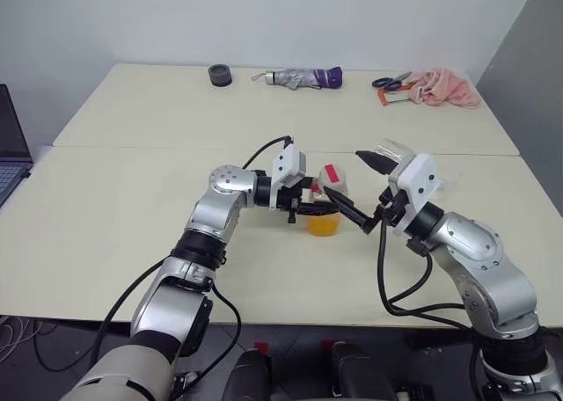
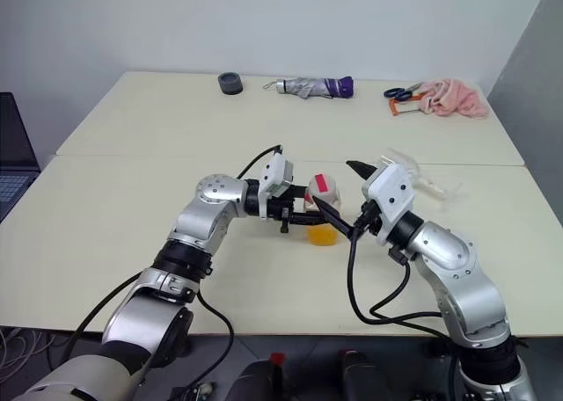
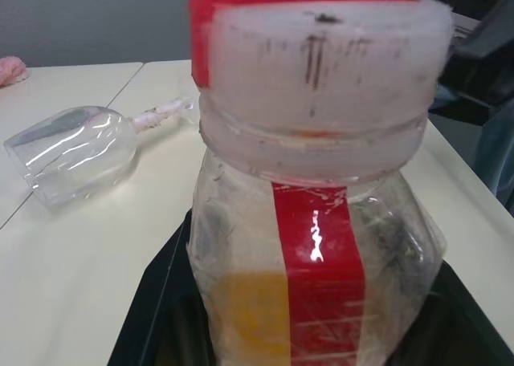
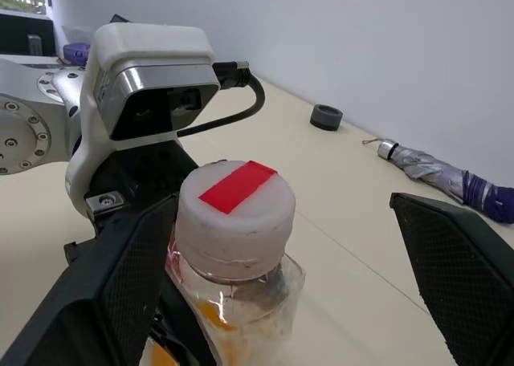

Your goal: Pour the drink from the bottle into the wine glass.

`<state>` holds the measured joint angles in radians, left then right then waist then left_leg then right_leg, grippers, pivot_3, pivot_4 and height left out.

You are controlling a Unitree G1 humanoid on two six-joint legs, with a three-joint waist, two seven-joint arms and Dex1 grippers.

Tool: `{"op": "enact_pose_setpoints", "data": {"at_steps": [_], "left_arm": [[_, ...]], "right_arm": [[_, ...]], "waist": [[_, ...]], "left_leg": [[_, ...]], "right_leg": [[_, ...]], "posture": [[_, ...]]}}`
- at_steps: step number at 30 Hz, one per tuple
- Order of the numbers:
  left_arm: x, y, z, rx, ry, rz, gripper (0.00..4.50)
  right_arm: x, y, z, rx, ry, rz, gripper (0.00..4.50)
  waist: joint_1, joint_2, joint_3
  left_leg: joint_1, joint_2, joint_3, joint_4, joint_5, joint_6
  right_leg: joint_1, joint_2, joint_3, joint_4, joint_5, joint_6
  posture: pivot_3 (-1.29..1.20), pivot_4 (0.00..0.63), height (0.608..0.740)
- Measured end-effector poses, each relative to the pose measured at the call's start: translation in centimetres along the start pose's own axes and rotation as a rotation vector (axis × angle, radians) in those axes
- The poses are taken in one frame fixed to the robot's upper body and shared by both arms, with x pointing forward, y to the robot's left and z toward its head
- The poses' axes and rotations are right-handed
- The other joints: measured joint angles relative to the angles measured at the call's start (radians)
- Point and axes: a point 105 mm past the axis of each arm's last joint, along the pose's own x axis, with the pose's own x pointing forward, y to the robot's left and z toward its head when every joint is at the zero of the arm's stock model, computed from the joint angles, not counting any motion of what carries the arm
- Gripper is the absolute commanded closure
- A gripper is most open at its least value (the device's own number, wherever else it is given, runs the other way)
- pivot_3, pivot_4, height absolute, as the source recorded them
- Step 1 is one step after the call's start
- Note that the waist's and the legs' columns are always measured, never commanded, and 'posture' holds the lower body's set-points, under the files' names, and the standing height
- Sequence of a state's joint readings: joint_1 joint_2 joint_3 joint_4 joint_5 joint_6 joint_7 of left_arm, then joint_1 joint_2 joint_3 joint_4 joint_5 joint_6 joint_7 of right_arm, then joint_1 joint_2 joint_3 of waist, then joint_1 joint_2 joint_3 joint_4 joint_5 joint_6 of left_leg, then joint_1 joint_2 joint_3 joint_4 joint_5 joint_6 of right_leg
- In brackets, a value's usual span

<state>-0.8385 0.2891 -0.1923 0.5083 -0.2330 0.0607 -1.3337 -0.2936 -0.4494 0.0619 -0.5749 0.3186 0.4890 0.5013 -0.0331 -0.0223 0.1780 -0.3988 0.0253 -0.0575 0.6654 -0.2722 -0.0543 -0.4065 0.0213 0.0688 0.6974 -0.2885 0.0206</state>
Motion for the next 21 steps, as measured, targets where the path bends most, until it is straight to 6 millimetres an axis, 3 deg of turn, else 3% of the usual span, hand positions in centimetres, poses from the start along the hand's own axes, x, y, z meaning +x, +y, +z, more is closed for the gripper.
{"op": "enact_pose_setpoints", "data": {"at_steps": [16, 21], "left_arm": [[-0.3, 0.0, -0.1, 0.003, 0.009, -0.004, 2.68], [-0.4, 0.0, -0.1, 0.003, 0.010, -0.003, 2.68]], "right_arm": [[-1.7, 0.7, -0.4, 0.062, 0.075, 0.108, 0.00], [-1.1, 1.1, 1.0, 0.051, 0.037, 0.134, 0.00]], "waist": [[0.000, 0.000, 0.000], [-0.004, 0.000, 0.000]], "left_leg": [[0.000, 0.000, 0.000, 0.000, 0.000, 0.000], [0.000, 0.000, 0.000, 0.000, 0.000, 0.000]], "right_leg": [[0.000, 0.000, 0.000, 0.000, 0.000, 0.000], [0.000, 0.001, 0.000, 0.000, 0.000, 0.000]], "posture": [[0.00, 0.150, 0.740], [0.00, 0.150, 0.740]]}}
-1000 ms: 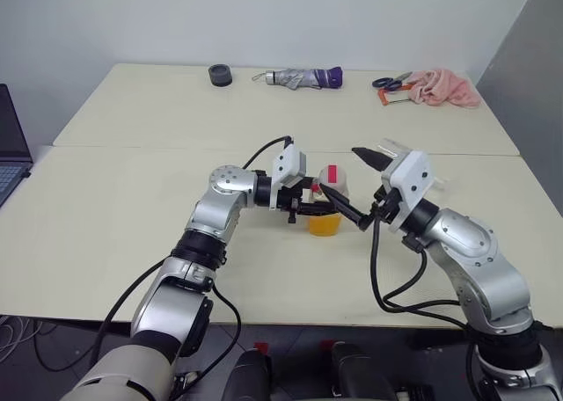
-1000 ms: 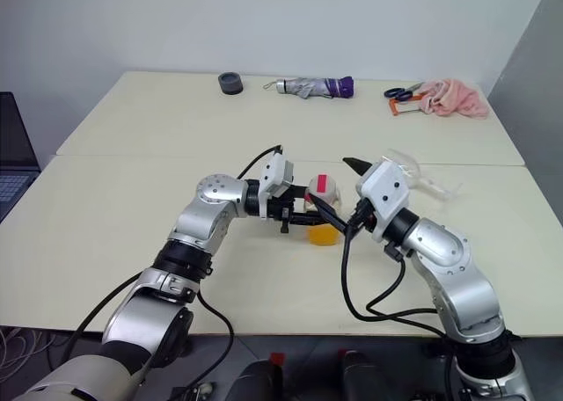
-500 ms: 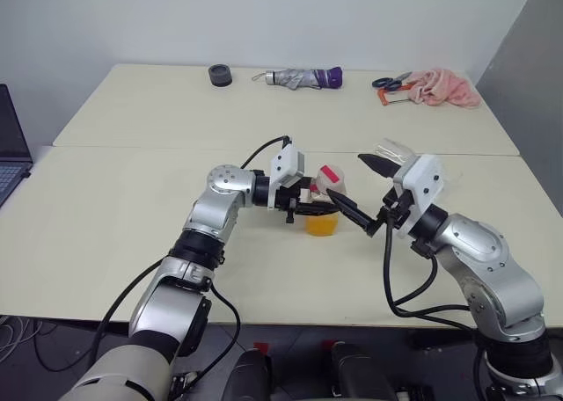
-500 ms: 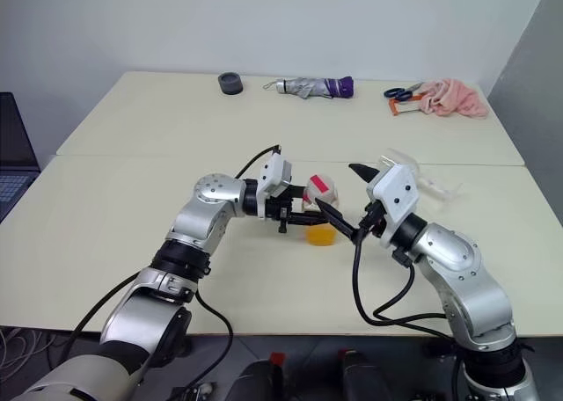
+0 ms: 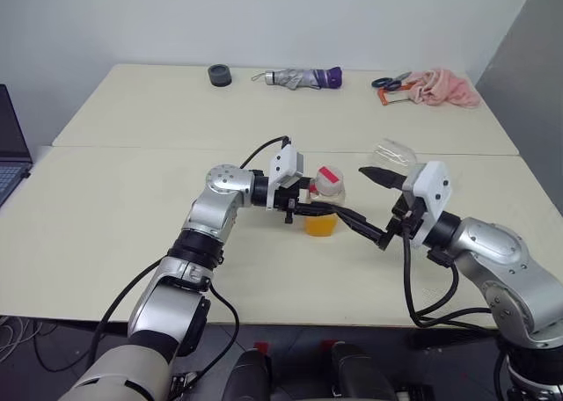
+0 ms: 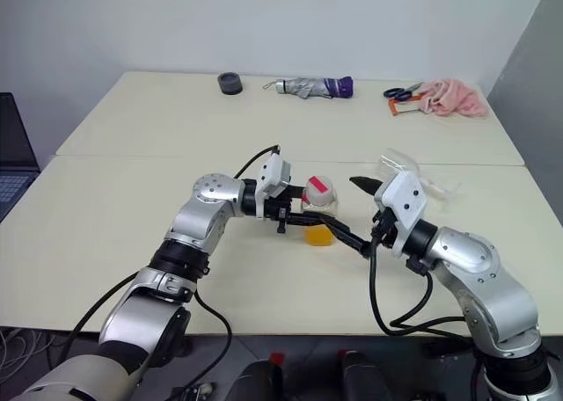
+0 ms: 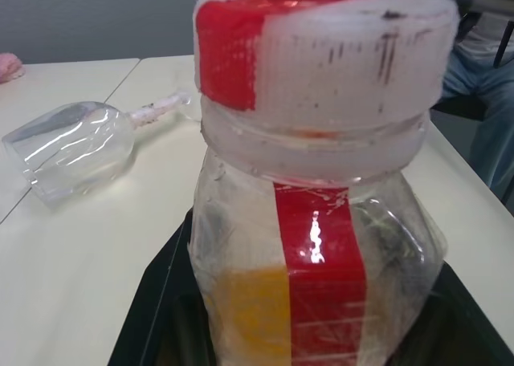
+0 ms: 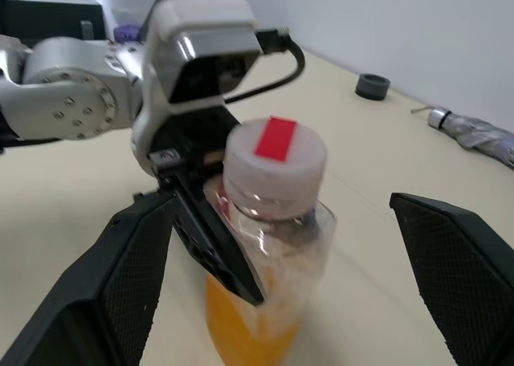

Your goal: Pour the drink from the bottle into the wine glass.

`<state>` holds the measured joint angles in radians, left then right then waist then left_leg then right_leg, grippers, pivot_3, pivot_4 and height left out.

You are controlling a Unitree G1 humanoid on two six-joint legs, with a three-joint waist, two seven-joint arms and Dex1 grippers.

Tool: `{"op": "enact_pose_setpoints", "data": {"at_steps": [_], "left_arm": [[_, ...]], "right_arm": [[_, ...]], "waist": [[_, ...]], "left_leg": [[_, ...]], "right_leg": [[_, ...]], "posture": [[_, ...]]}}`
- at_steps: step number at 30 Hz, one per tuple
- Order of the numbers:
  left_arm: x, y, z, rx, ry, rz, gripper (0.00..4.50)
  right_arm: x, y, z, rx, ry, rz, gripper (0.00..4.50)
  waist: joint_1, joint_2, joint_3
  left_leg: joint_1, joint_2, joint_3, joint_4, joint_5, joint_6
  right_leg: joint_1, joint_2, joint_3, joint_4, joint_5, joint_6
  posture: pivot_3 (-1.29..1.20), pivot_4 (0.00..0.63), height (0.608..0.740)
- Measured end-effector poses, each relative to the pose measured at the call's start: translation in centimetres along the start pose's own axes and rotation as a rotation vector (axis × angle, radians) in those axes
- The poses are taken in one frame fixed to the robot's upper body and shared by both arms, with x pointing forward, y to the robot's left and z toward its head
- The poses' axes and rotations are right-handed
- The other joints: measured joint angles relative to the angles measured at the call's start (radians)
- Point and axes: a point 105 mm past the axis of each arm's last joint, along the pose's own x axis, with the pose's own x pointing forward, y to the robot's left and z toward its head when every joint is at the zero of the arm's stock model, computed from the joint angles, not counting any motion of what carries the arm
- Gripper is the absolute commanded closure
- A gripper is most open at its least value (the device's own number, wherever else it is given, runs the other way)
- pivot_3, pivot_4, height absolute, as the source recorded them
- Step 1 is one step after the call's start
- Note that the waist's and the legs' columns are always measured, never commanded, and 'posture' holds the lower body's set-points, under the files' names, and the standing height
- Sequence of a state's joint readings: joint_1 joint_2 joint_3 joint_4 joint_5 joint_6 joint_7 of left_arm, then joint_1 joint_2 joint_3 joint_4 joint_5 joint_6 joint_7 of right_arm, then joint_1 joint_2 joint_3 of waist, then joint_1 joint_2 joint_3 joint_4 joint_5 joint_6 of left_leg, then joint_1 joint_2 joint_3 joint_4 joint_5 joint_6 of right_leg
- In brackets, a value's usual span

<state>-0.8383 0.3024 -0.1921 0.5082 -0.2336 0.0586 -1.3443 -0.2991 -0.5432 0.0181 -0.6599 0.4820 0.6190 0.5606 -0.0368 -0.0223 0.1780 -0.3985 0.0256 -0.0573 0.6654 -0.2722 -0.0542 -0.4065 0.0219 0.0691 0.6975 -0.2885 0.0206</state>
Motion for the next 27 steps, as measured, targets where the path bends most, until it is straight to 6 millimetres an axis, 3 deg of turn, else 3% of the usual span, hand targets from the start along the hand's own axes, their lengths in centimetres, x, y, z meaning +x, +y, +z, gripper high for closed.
{"op": "enact_pose_setpoints", "data": {"at_steps": [6, 11, 27], "left_arm": [[0.1, 0.0, 0.0, 0.001, -0.002, -0.001, 2.68], [0.1, 0.0, 0.0, 0.001, -0.003, -0.002, 2.68], [0.1, 0.0, 0.0, 0.001, -0.003, 0.000, 2.68]], "right_arm": [[2.6, 1.4, 0.9, -0.046, -0.060, 0.009, 0.00], [3.3, 0.2, 0.8, -0.085, -0.055, -0.045, 0.00], [2.3, -1.3, -0.6, -0.083, -0.011, -0.113, 0.00]], "waist": [[0.002, 0.000, 0.000], [0.004, 0.000, 0.000], [0.004, 0.000, 0.000]], "left_leg": [[0.000, 0.000, 0.000, 0.000, 0.000, 0.000], [0.000, -0.001, 0.000, 0.000, 0.000, 0.000], [0.000, 0.000, 0.000, 0.000, 0.000, 0.000]], "right_leg": [[0.000, 0.000, 0.000, 0.000, 0.000, 0.000], [0.000, -0.001, 0.000, 0.000, 0.000, 0.000], [0.000, -0.001, 0.000, 0.000, 0.000, 0.000]], "posture": [[0.00, 0.150, 0.740], [0.00, 0.150, 0.740], [0.00, 0.150, 0.740]]}}
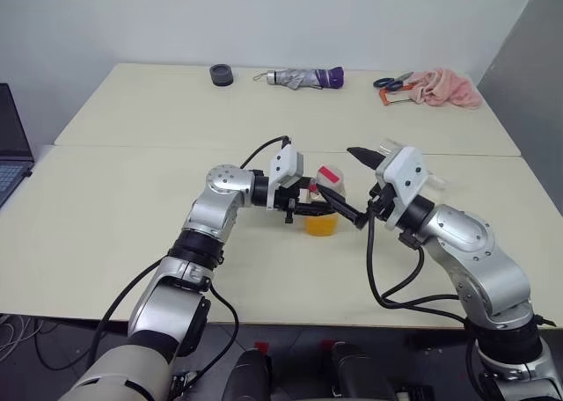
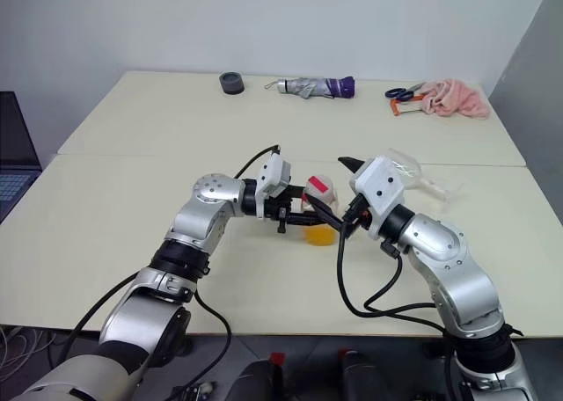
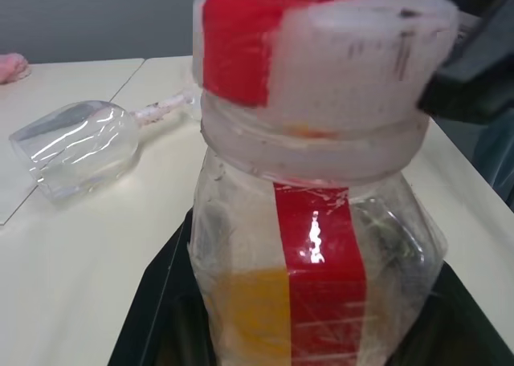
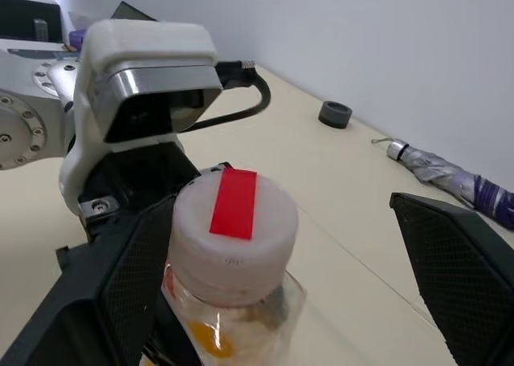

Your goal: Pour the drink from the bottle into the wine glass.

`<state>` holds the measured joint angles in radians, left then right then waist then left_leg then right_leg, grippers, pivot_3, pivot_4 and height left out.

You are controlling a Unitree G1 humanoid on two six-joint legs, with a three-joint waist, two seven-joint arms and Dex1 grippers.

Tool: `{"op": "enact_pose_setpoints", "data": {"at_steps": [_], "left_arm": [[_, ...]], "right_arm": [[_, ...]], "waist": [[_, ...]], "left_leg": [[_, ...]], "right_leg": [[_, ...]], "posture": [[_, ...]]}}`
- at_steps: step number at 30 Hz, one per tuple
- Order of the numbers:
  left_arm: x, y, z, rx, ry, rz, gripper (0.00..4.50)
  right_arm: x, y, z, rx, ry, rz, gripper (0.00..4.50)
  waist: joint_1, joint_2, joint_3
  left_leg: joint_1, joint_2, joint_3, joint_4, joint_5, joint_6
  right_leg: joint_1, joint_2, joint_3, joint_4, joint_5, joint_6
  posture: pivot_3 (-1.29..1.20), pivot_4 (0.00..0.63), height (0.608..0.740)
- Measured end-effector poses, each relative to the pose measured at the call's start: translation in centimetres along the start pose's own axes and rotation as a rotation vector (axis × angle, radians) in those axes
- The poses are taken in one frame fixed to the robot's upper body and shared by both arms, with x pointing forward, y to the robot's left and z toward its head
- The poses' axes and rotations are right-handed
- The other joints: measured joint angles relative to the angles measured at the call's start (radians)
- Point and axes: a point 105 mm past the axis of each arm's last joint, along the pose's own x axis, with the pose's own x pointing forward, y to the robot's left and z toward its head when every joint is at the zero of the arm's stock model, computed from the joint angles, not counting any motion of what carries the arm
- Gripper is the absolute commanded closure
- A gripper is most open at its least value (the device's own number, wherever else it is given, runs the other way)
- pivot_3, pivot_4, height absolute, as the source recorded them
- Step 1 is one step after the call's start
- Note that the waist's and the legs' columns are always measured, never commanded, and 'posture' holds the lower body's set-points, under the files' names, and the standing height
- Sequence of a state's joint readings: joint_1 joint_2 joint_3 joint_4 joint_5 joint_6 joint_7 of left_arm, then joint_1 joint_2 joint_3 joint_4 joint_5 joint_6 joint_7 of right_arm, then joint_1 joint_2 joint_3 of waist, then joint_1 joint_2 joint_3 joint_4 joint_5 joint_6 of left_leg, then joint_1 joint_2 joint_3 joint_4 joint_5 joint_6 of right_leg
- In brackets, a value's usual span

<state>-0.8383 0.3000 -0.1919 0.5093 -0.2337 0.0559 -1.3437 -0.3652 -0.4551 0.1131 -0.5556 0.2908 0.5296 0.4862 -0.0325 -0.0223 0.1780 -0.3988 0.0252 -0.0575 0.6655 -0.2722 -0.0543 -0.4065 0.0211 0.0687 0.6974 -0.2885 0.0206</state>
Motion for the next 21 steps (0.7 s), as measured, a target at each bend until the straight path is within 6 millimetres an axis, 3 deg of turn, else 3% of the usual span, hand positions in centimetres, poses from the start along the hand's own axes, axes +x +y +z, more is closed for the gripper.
{"op": "enact_pose_setpoints", "data": {"at_steps": [21], "left_arm": [[-0.10, 0.00, -0.03, 0.000, 0.003, -0.001, 2.68]], "right_arm": [[-0.64, -0.03, -0.03, 0.068, 0.002, 0.021, 0.00]], "waist": [[0.000, 0.000, 0.000]], "left_leg": [[0.000, 0.000, 0.000, 0.000, 0.000, 0.000]], "right_leg": [[0.000, 0.000, 0.000, 0.000, 0.000, 0.000]], "posture": [[0.00, 0.150, 0.740]]}}
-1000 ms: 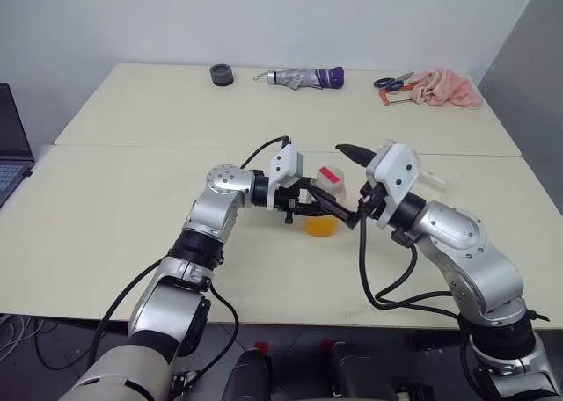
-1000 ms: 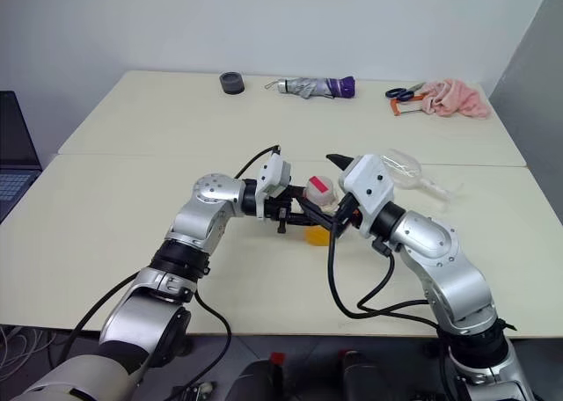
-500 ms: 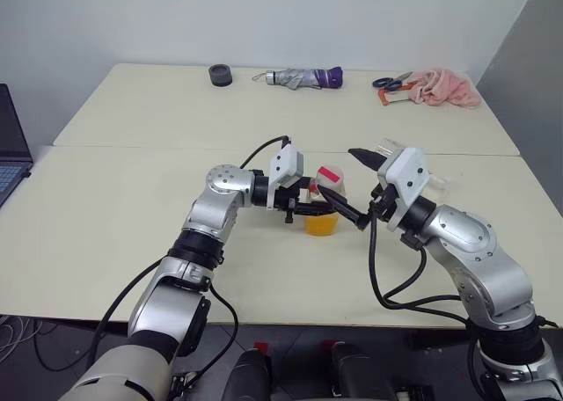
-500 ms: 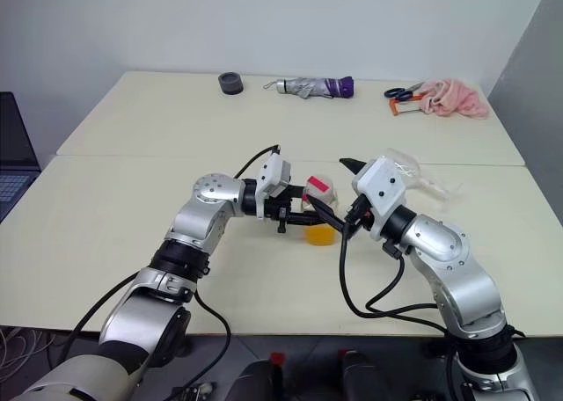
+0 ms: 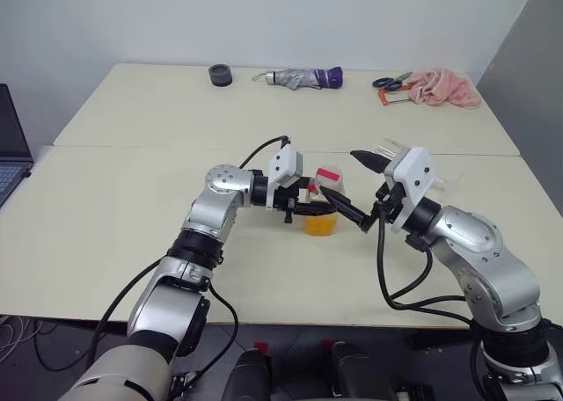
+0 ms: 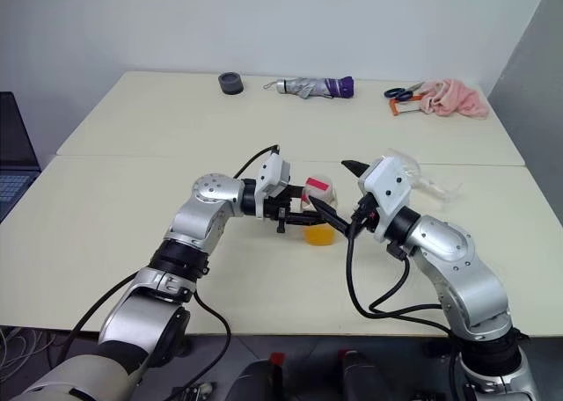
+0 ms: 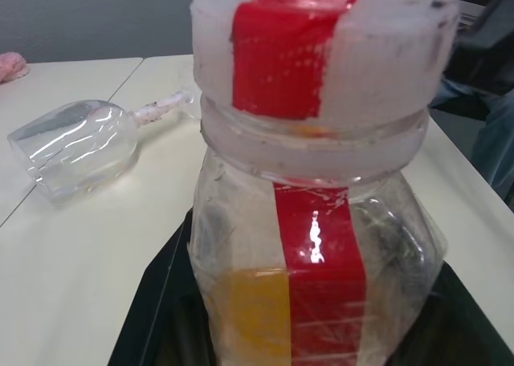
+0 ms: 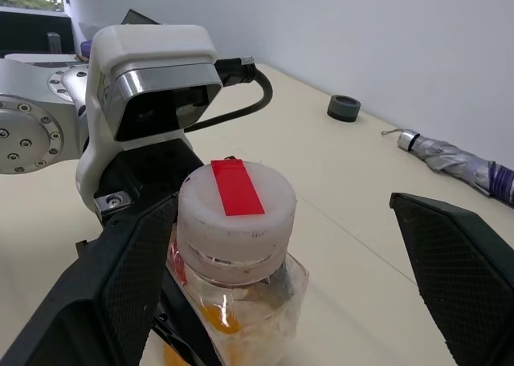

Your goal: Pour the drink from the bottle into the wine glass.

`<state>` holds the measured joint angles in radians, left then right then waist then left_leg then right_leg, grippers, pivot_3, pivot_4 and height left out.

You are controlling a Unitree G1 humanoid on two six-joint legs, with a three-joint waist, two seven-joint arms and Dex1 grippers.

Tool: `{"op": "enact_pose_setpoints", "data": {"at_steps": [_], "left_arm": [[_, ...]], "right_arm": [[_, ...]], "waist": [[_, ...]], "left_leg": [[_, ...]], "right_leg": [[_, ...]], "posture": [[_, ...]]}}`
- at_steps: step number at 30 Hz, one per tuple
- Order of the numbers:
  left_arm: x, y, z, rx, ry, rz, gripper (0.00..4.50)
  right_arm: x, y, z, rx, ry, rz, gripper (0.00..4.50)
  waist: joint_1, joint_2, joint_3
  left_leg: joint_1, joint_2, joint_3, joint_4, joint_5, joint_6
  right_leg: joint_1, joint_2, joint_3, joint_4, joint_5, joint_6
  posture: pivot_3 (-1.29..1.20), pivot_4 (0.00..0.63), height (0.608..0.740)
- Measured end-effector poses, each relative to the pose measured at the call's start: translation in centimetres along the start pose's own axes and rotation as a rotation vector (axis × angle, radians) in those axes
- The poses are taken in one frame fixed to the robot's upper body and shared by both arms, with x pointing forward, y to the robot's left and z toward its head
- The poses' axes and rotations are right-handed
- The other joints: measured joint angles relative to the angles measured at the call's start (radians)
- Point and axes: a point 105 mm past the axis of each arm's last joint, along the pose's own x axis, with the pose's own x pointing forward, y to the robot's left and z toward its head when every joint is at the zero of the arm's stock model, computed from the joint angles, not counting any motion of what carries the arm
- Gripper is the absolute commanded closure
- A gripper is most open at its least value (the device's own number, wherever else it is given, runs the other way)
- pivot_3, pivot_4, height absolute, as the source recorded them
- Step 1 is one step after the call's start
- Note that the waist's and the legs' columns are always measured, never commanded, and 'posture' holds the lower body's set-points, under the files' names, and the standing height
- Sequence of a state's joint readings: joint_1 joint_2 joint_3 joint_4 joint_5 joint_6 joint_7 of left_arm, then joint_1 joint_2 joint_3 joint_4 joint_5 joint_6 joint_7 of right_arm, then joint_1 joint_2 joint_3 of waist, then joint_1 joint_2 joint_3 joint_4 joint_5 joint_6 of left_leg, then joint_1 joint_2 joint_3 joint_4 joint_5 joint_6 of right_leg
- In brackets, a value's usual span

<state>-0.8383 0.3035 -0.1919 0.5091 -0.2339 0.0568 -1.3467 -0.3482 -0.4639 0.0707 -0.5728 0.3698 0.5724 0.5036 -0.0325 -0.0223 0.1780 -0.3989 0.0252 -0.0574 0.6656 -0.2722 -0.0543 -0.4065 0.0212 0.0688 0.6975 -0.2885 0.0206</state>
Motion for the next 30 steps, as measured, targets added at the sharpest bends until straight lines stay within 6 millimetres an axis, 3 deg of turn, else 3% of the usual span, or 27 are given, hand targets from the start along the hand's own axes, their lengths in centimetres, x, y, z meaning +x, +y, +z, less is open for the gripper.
{"op": "enact_pose_setpoints", "data": {"at_steps": [30], "left_arm": [[-0.16, -0.11, -0.04, 0.000, 0.005, -0.012, 2.68]], "right_arm": [[-0.57, -0.12, -0.04, -0.001, 0.015, 0.016, 0.00]], "waist": [[0.000, 0.000, 0.000]], "left_leg": [[0.000, 0.000, 0.000, 0.000, 0.000, 0.000]], "right_leg": [[0.000, 0.000, 0.000, 0.000, 0.000, 0.000]], "posture": [[0.00, 0.150, 0.740]]}}
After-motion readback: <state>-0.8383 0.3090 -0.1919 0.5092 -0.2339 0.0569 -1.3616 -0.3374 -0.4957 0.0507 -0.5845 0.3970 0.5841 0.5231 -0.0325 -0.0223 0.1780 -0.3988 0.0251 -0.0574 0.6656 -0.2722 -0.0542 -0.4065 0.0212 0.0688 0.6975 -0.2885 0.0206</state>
